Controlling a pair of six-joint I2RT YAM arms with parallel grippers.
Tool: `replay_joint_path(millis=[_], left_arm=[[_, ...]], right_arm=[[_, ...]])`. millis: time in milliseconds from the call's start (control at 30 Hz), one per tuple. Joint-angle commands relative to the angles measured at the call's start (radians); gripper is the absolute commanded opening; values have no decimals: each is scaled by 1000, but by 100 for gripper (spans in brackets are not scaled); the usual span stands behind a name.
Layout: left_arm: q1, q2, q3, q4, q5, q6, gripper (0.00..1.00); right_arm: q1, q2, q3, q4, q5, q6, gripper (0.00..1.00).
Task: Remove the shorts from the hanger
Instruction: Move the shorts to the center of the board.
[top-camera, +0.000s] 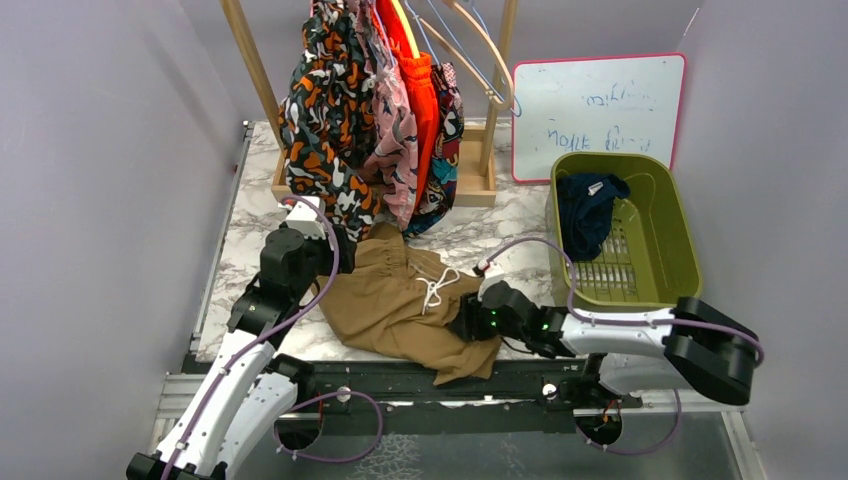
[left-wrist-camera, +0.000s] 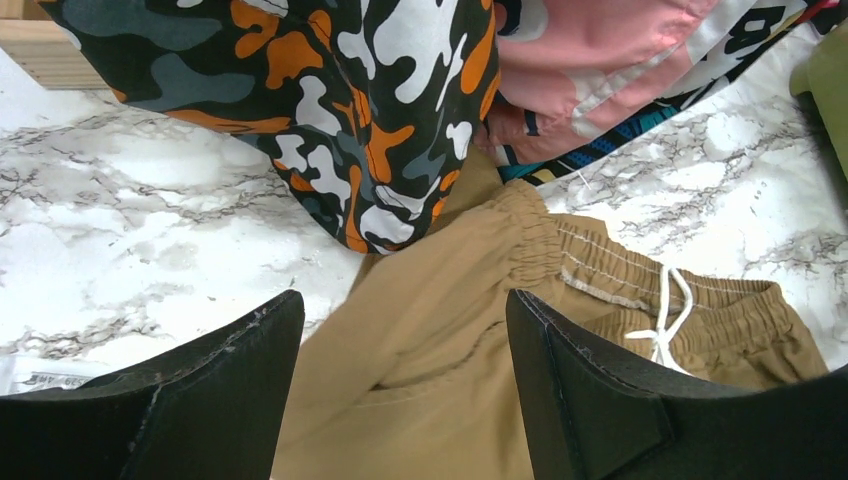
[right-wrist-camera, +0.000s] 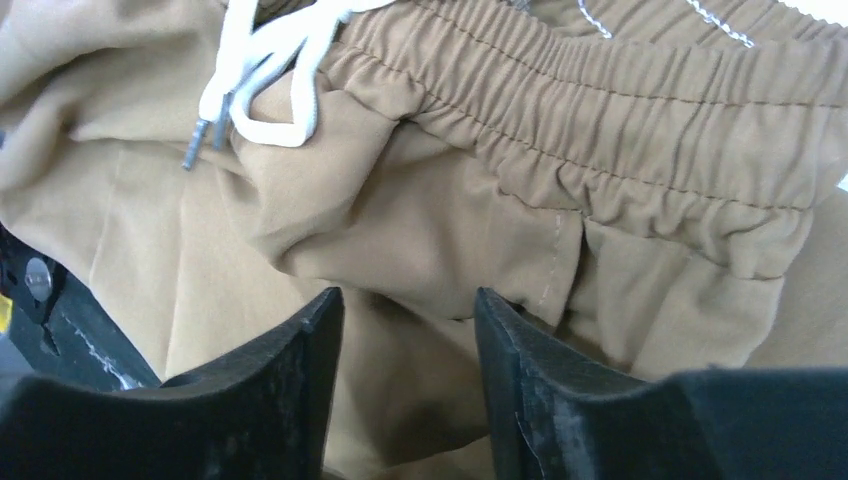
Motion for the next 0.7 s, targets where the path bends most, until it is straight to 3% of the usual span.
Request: replay_joint_path(millis=[0, 167, 300, 567, 667], left_arm=[[5, -4, 11, 11, 51, 8, 76], [5, -9, 10, 11, 46, 8, 76], [5, -13, 8, 12, 41, 8, 76], [4, -14, 8, 11, 40, 10, 76], [4, -16, 8, 11, 41, 10, 76]], right_arm=[[3, -123, -21, -129, -27, -88, 61], [3, -166, 151, -206, 60, -286, 99], [0, -68, 299, -272, 105, -392, 100], [-29, 312, 563, -375, -50, -488, 100], [-34, 445, 617, -396, 42, -492, 100]])
